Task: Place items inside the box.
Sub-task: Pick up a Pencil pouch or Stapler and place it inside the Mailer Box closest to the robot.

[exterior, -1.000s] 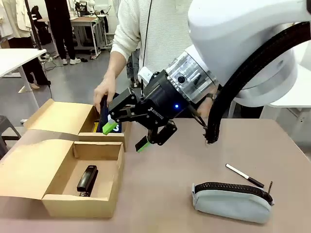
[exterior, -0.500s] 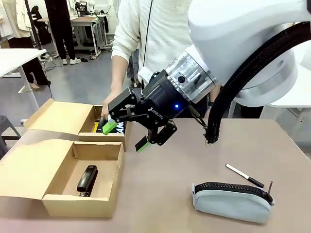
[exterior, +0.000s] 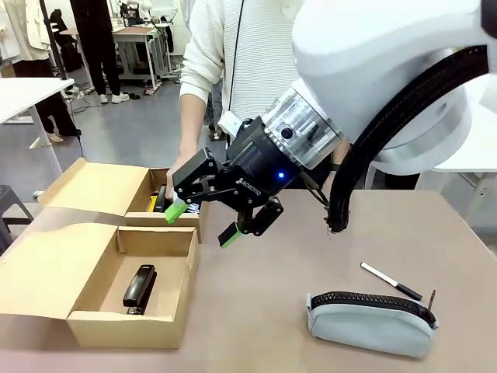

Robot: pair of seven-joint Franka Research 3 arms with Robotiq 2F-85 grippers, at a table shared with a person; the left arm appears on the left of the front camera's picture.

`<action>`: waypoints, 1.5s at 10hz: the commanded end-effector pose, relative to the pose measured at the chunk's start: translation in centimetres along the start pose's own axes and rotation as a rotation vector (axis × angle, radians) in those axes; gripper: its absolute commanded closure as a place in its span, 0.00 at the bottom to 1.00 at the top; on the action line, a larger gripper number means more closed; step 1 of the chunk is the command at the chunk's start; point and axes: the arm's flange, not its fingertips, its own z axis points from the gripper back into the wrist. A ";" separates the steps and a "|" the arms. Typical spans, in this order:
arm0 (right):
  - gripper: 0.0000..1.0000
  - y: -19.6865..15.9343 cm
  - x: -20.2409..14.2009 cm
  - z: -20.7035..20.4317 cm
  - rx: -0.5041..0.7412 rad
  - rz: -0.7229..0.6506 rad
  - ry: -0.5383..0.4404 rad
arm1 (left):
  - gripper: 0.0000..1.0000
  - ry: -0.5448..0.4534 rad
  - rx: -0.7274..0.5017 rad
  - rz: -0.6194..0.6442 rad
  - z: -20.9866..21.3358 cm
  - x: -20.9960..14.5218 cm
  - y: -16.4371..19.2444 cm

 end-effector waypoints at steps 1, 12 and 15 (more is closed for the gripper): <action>0.00 -3.7 -2.4 5.4 0.027 -0.050 -0.079 | 0.00 -0.007 -0.019 -0.019 -0.1 0.0 -0.1; 0.00 -39.3 -21.8 14.6 0.633 -0.230 -0.345 | 0.00 -0.007 -0.019 -0.019 -0.1 0.0 -0.1; 0.00 -39.0 -15.0 29.3 0.713 -0.214 -0.304 | 0.00 -0.007 -0.019 -0.019 -0.1 0.0 -0.1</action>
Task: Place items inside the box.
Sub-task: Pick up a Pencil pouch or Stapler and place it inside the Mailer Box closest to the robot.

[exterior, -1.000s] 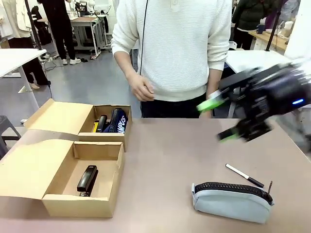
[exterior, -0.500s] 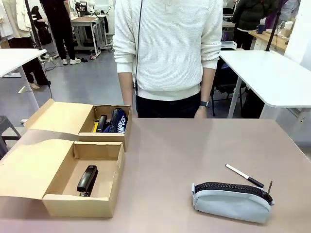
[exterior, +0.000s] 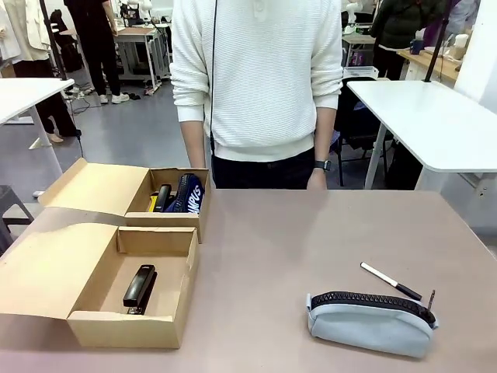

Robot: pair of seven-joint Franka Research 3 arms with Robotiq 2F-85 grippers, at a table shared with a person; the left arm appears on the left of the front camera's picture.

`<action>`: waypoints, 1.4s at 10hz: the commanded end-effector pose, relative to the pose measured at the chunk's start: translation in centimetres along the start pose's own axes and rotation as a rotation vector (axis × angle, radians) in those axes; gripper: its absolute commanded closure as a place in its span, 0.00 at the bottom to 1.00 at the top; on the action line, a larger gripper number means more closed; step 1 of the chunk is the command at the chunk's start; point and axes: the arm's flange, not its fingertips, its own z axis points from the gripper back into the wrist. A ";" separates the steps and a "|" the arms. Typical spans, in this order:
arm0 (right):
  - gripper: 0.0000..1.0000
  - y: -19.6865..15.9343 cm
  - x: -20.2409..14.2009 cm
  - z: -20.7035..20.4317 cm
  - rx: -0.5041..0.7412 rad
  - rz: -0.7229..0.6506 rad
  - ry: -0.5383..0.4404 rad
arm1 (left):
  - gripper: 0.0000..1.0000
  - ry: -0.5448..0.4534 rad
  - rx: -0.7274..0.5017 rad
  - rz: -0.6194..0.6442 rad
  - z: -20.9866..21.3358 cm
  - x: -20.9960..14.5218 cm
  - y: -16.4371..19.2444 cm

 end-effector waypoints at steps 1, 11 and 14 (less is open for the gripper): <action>0.00 2.2 0.0 -0.6 0.009 -0.009 -0.007 | 0.00 -0.009 -0.020 -0.019 -0.1 0.0 -0.2; 0.00 2.2 0.0 -0.6 0.009 -0.009 -0.007 | 0.00 -0.009 -0.020 -0.019 -0.1 0.0 -0.2; 0.00 1.1 4.1 -4.2 -0.220 -0.247 0.031 | 0.00 -0.009 -0.020 -0.019 -0.1 0.0 -0.2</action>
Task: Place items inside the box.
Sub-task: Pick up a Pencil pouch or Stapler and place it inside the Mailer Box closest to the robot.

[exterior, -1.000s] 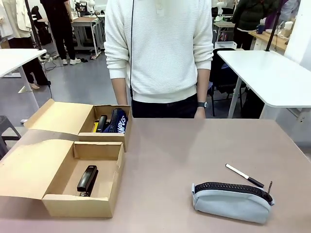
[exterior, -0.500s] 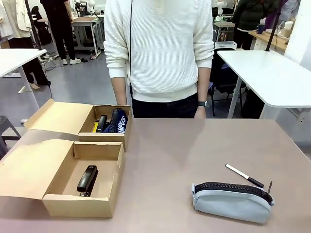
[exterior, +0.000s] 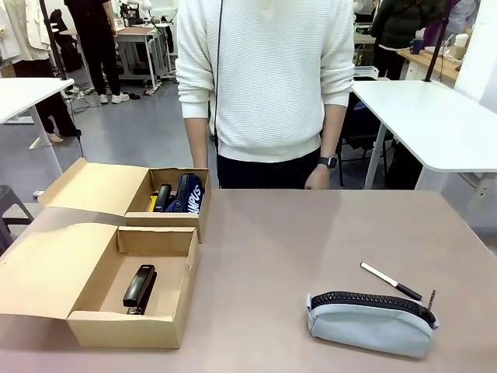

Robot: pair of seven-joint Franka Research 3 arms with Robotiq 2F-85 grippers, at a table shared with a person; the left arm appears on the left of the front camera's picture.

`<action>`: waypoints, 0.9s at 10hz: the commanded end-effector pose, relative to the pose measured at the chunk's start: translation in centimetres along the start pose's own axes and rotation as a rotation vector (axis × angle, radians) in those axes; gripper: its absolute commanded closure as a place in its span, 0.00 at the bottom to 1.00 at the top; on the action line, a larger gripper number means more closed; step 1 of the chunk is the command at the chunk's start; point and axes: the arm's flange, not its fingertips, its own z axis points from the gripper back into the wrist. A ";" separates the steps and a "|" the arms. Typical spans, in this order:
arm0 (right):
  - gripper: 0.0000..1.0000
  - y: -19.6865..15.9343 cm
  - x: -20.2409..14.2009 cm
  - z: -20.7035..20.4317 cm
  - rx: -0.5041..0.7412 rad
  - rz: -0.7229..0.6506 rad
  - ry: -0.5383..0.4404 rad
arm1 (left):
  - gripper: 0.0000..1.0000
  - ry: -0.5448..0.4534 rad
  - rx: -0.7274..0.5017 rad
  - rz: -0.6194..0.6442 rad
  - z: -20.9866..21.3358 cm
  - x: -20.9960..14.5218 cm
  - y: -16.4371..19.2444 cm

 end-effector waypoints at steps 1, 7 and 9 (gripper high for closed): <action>0.00 1.9 5.0 -5.1 -0.269 -0.065 0.022 | 0.00 -0.010 -0.020 -0.019 0.0 0.0 -0.2; 0.00 4.4 0.8 7.2 -0.366 0.345 0.131 | 0.00 -0.010 -0.020 -0.019 0.0 0.0 -0.2; 0.00 -0.3 -1.8 15.0 -0.272 0.217 -0.001 | 0.00 -0.010 -0.020 -0.019 0.0 0.0 -0.2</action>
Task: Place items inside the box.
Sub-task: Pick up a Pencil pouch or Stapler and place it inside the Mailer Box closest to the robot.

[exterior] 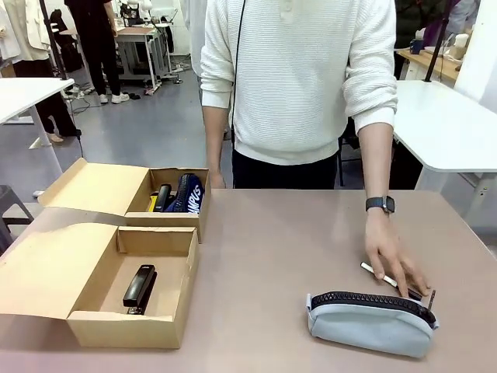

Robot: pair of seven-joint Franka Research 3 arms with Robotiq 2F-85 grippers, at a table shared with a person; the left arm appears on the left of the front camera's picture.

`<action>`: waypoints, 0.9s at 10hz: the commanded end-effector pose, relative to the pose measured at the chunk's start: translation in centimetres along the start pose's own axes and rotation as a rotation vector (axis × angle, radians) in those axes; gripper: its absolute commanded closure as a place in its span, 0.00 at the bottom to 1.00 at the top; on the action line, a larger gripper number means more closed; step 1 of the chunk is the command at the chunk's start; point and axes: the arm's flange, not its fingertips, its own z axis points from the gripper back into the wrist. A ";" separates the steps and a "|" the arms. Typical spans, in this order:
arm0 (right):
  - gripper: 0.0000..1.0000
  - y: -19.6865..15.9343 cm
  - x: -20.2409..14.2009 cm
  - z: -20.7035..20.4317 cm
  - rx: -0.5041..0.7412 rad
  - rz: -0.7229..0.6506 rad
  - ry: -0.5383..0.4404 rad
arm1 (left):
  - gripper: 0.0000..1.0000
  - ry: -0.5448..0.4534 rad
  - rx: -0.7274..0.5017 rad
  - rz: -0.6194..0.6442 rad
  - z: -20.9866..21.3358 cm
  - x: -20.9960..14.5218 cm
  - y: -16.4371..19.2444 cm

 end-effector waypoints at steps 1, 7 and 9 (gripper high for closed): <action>0.00 -5.1 -1.1 2.7 0.182 0.007 -0.149 | 0.00 -0.008 -0.021 -0.017 -0.1 0.0 -0.1; 0.00 -8.2 -2.1 0.1 0.249 0.065 -0.143 | 0.00 -0.008 -0.021 -0.017 -0.1 0.0 -0.1; 0.00 -6.2 -0.3 -0.7 0.207 0.106 -0.073 | 0.00 -0.008 -0.021 -0.017 -0.1 0.0 -0.1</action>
